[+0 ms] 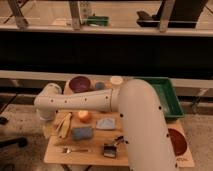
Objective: Place banana in table surface
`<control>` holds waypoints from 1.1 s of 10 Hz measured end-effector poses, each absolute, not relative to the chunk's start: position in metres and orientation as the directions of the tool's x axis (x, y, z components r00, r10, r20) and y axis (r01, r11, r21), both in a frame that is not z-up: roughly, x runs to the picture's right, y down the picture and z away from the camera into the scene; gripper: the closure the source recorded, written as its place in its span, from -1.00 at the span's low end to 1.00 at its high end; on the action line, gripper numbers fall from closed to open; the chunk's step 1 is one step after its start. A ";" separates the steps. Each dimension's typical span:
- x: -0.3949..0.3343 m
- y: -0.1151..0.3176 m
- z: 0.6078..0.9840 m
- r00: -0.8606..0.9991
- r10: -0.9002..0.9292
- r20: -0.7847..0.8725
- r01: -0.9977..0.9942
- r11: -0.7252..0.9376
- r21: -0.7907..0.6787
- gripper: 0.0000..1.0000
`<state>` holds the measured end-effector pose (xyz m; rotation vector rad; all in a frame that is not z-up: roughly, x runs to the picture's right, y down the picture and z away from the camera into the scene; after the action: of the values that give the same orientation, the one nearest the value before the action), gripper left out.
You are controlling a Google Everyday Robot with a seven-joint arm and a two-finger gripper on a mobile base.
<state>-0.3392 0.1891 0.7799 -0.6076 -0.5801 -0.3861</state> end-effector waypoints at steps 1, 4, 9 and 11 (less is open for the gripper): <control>-0.337 0.190 0.782 0.776 -0.173 0.607 0.498 0.758 -0.421 -0.60; -0.334 0.201 0.785 0.772 -0.190 0.606 0.514 0.748 -0.421 -0.60; -0.332 0.191 0.801 0.766 -0.217 0.605 0.533 0.740 -0.410 -0.60; -0.324 0.184 0.811 0.768 -0.224 0.600 0.536 0.737 -0.411 -0.60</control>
<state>-0.3242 0.1842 0.8108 -0.6089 -0.5516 -0.4411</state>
